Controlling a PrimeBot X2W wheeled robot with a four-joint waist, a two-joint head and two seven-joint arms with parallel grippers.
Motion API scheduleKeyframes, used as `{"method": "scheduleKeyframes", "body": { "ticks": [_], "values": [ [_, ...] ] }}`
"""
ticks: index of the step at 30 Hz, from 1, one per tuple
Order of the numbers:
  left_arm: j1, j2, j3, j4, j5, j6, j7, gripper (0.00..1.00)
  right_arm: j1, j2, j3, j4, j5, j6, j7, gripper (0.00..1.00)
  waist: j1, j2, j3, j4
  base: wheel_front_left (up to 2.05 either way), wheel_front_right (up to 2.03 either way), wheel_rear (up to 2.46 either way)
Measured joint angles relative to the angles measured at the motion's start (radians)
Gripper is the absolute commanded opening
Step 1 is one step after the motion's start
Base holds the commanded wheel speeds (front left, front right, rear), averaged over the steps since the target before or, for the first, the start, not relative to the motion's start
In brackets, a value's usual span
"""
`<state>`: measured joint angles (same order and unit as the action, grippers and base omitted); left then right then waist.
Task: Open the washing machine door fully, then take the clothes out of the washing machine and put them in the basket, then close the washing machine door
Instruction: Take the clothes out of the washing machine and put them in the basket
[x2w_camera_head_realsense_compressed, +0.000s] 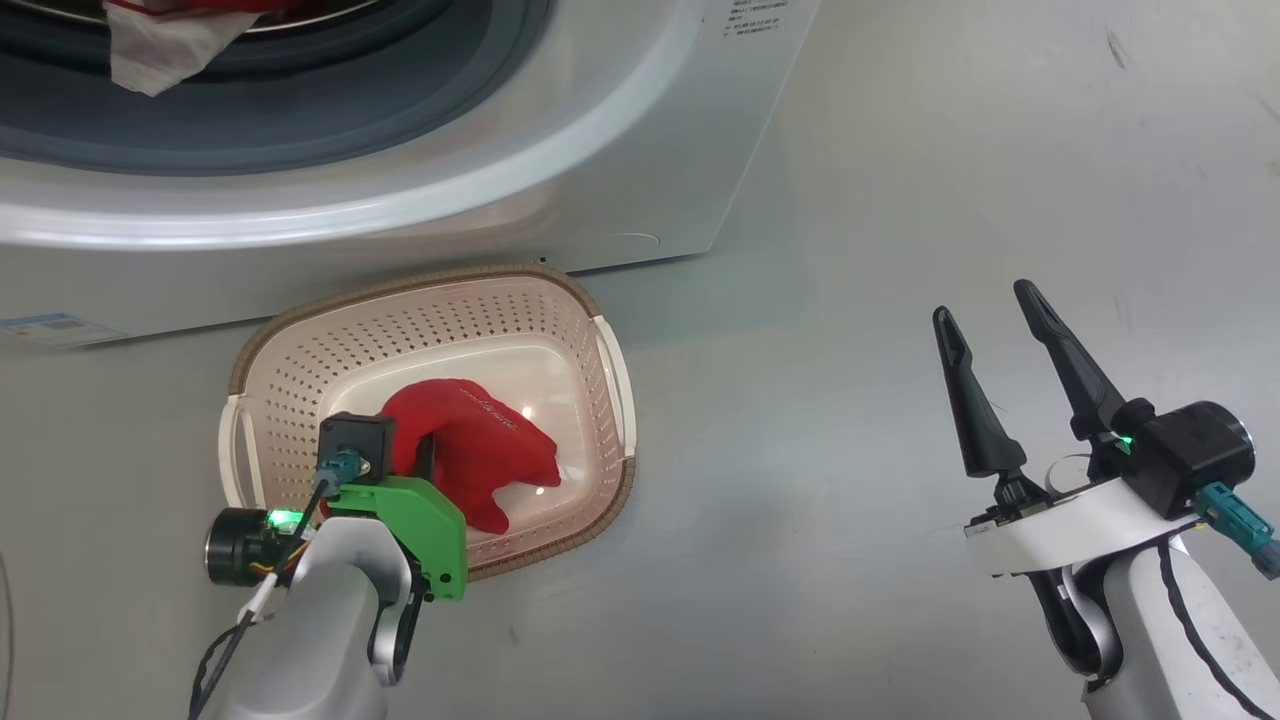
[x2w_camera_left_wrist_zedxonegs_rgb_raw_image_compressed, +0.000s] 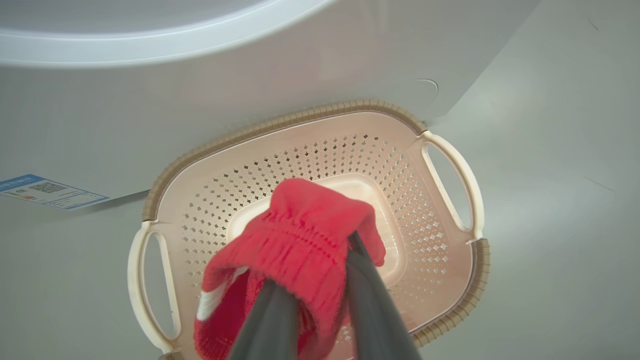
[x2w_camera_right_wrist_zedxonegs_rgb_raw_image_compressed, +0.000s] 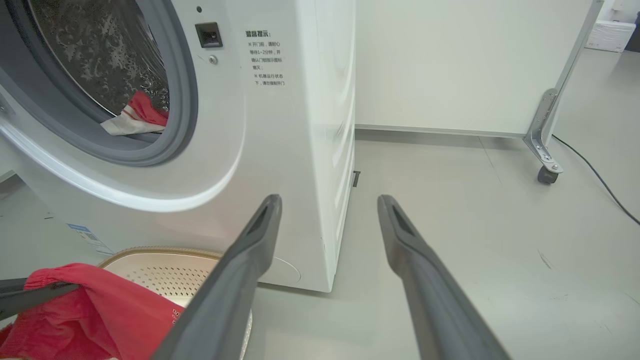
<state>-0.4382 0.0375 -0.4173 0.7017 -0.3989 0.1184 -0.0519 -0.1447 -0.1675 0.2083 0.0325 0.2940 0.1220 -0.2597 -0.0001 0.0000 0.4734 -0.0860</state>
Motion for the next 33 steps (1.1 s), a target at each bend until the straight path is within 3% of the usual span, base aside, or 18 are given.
{"method": "scheduleKeyframes", "body": {
  "ticks": [2, 3, 4, 20, 33],
  "values": [
    [-0.03, -0.001, 0.003, 0.035, -0.013, 0.0, 0.001, 0.68, -0.006, -0.002, -0.005, 0.0, 0.005, 0.0, 0.0, 1.0, 0.0, 0.0, 0.013, -0.008, 0.0, 0.0, 0.0],
    [-0.037, -0.001, 0.008, 0.044, -0.014, 0.0, -0.001, 0.97, -0.009, -0.003, -0.002, 0.0, 0.007, 0.0, 0.0, 1.0, 0.0, 0.0, 0.017, -0.009, 0.0, 0.0, 0.0],
    [-0.045, -0.001, 0.014, 0.053, -0.014, 0.0, -0.004, 1.0, -0.011, -0.004, -0.001, 0.0, 0.008, 0.0, 0.0, 1.0, 0.0, 0.0, 0.02, -0.011, 0.0, 0.0, 0.0],
    [-0.077, -0.004, 0.007, 0.12, -0.086, 0.0, -0.172, 1.0, -0.032, -0.003, -0.008, 0.016, 0.021, 0.0, 0.0, 1.0, 0.0001, 0.0, 0.019, -0.006, 0.0, 0.0, 0.0],
    [-0.078, -0.006, 0.006, 0.008, -0.119, 0.0, -0.205, 1.0, -0.028, -0.004, -0.075, 0.038, 0.017, 0.0, 0.0, 1.0, 0.0, 0.0, -0.037, 0.04, 0.0, 0.0, 0.0]
  ]
}}
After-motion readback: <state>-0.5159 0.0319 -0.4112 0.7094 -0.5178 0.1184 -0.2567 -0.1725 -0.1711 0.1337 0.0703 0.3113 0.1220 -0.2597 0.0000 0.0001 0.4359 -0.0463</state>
